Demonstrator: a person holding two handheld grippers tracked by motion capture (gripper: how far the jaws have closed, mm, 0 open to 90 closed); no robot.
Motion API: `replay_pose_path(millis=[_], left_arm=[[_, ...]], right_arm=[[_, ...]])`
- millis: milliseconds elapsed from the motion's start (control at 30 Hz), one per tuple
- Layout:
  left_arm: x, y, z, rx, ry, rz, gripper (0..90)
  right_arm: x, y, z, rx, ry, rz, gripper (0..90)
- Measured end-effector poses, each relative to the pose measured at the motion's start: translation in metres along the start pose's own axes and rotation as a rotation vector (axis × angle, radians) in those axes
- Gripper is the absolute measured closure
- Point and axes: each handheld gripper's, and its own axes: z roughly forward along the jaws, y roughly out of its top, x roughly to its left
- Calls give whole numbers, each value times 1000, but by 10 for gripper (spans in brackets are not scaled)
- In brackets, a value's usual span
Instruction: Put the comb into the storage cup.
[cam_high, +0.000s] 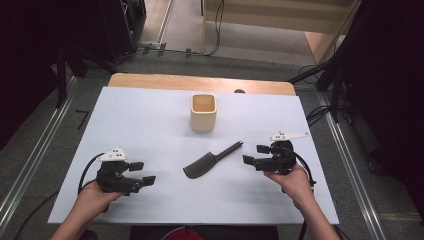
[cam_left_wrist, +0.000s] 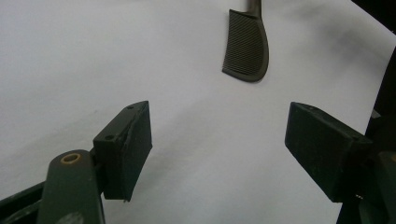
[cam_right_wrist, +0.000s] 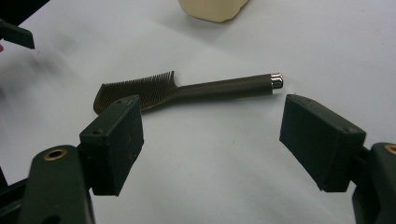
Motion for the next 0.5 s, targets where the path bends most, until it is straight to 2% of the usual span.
replay_pose_path(millis=[333, 500], left_arm=[[0, 0, 0, 1, 2, -1, 244], [0, 0, 0, 0, -6, -2, 244]], right_arm=[[-2, 16, 8, 1, 3, -20, 201], [-3, 24, 13, -4, -17, -27, 201]])
